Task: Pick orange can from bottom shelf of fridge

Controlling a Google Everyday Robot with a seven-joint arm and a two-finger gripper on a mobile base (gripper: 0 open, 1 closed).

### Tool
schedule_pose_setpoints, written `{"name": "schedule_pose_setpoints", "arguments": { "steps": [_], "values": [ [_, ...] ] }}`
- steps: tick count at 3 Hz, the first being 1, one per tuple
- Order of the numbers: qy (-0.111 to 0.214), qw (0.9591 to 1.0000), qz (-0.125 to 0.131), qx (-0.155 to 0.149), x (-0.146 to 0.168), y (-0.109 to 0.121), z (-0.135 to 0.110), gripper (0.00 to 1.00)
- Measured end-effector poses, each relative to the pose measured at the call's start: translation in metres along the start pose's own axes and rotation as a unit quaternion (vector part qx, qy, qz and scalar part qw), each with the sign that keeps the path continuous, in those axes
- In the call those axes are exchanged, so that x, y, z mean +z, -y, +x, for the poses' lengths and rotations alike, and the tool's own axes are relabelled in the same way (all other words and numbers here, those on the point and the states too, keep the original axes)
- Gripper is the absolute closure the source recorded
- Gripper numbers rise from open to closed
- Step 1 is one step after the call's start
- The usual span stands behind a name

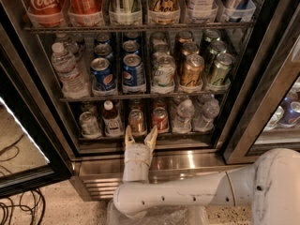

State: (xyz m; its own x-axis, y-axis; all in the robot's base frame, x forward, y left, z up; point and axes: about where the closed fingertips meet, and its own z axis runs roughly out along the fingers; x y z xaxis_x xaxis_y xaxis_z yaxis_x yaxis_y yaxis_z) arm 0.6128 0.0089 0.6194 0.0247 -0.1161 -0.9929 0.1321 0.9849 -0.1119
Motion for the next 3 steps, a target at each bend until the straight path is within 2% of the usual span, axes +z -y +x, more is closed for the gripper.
{"name": "schedule_pose_setpoints", "arguments": {
  "steps": [1,3],
  "values": [
    [-0.006,0.9999,-0.005,0.01,0.004,0.0,0.002,0.34],
    [-0.018,0.9981,-0.054,0.023,-0.01,-0.033,0.0,0.33]
  ]
}}
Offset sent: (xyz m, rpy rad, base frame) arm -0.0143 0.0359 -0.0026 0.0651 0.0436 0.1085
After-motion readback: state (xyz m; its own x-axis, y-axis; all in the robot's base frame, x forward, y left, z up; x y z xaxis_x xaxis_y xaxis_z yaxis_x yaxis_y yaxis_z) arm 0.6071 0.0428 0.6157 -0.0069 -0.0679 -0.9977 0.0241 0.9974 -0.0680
